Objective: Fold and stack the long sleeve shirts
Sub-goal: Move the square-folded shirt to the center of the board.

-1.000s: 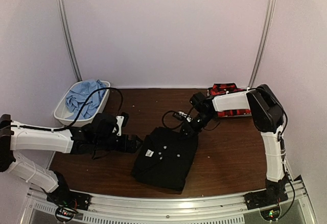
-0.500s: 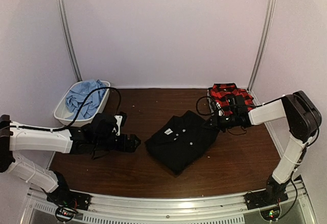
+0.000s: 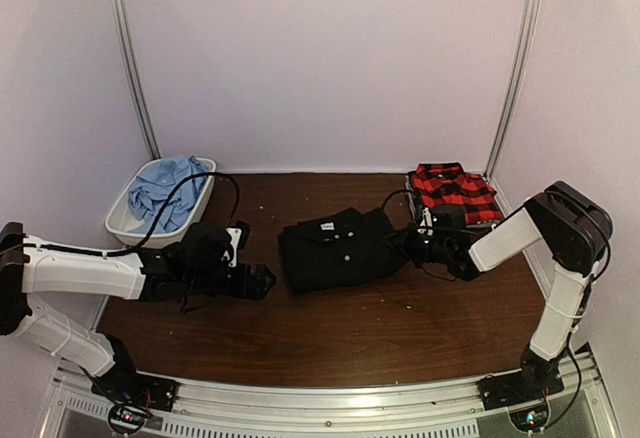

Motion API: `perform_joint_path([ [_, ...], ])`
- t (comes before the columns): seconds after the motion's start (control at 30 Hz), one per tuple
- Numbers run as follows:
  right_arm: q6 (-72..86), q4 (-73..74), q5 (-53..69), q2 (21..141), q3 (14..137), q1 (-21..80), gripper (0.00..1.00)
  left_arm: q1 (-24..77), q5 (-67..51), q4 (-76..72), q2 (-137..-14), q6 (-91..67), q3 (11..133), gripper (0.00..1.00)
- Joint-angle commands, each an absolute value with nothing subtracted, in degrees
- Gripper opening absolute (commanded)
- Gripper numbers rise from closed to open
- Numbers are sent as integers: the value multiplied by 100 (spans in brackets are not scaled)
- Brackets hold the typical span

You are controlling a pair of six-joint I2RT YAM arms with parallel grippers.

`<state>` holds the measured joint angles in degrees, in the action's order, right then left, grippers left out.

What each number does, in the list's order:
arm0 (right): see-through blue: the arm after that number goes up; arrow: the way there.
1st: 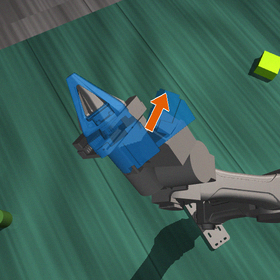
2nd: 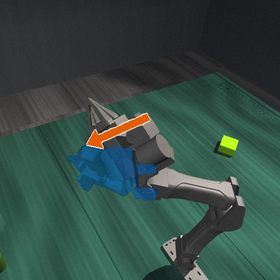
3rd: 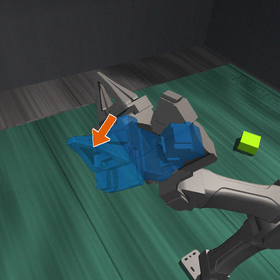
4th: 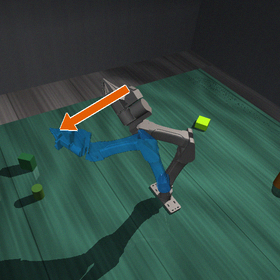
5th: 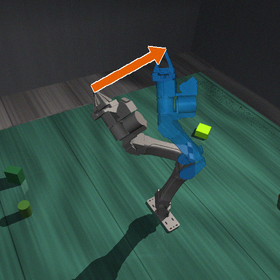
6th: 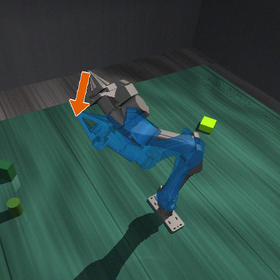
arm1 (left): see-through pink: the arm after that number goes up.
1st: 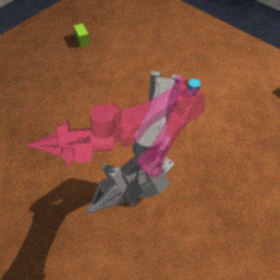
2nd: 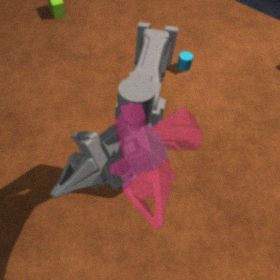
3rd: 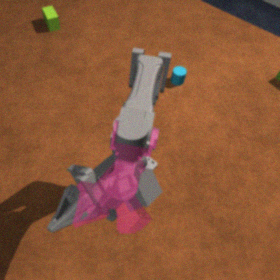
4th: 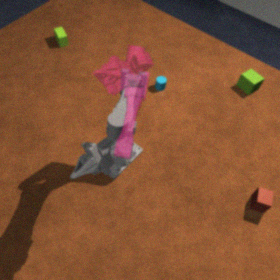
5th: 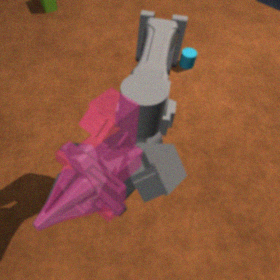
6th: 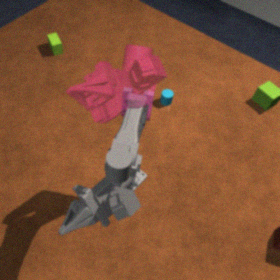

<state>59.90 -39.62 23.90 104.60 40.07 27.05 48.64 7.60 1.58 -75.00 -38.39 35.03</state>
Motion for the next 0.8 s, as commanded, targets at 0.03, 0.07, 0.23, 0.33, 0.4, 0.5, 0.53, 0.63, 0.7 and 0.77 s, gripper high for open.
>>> perform_joint_path([
  [0.03, 6228, -4343, 2037, 10969, 4821, 3321, 6, 4869, 779, 37, -7527, -3730, 3630, 98],
  [0.07, 6199, -4308, 2045, 11011, 4887, 3390, 12, 4869, 781, 38, -7534, -3725, 3630, 98],
  [0.23, 5771, -3708, 1728, 10631, 4766, 3381, 45, 4869, 817, 61, -7470, -3712, 3591, 98],
  [0.33, 5258, -2814, 1274, 10096, 4692, 3145, 62, 4869, 869, 91, -7384, -3699, 3554, 98],
  [0.4, 4913, -2269, 1005, 9752, 4737, 2891, 69, 4869, 900, 121, -7346, -3685, 3544, 98],
  [0.5, 4286, -1365, 552, 9388, 5068, 2414, 78, 4868, 929, 142, -7309, -3669, 3526, 98],
  [0.53, 4090, -1124, 382, 9328, 5207, 2278, 80, 4865, 929, 134, -7310, -3673, 3525, 98],
  [0.63, 3561, -505, 60, 9367, 5741, 1865, 82, 4869, 921, 121, -7340, -3666, 3532, 98],
  [0.7, 3278, -190, 27, 9577, 6142, 1549, 82, 4869, 902, 120, -7362, -3665, 3554, 98],
  [0.77, 3094, -46, 26, 9873, 6539, 1273, 82, 4869, 885, 127, -7385, -3665, 3568, 98],
])
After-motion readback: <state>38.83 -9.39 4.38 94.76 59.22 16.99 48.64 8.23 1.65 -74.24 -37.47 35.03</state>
